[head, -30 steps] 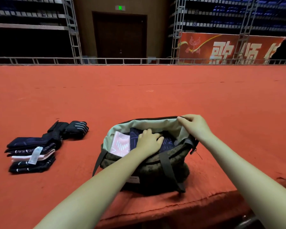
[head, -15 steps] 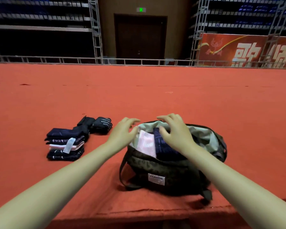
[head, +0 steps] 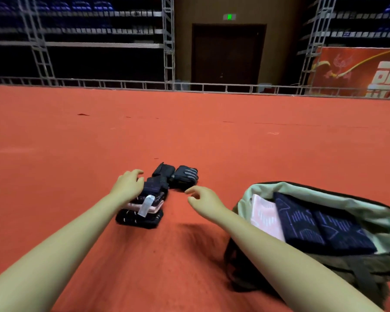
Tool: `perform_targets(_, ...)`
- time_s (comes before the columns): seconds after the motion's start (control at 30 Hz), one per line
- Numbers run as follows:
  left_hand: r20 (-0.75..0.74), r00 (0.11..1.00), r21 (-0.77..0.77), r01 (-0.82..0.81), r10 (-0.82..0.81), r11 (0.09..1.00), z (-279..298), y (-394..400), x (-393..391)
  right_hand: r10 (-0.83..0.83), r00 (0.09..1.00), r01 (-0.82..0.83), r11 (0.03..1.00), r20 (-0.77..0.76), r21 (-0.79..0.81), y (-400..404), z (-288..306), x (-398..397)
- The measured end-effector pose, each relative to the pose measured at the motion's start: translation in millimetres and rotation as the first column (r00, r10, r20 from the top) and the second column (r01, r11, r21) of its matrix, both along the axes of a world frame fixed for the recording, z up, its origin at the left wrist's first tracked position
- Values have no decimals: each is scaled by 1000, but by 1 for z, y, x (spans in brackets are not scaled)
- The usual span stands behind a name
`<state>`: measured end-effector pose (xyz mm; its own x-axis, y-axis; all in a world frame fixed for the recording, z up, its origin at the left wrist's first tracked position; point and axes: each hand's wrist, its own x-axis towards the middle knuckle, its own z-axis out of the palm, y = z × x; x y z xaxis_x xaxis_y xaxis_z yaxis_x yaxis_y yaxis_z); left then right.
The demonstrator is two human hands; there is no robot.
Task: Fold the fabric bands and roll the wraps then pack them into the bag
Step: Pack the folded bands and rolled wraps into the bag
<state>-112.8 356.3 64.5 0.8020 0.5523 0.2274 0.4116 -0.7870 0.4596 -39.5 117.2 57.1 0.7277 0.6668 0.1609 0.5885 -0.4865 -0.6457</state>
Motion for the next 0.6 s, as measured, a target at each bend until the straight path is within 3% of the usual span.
perform_targets(0.13, -103, 994, 84, 39, -30, 996, -6, 27, 20, -30, 996, 28, 999, -84, -19, 42, -18, 12)
perform_targets(0.3, -419, 897, 153, 220, -138, 963, -18, 50, 26, -25, 991, 28, 999, -132, 22, 82, -25, 24)
perform_targets(0.5, -322, 898, 115, 352, -301, 929, -8, 65, 1, 114, 986, -111, 993, -126, 32, 120, -26, 25)
perform_targets(0.6, -324, 886, 85, 376, -332, 923, -3, 72, -10, 151, 969, -147, 989, -194, 32, 133, -27, 20)
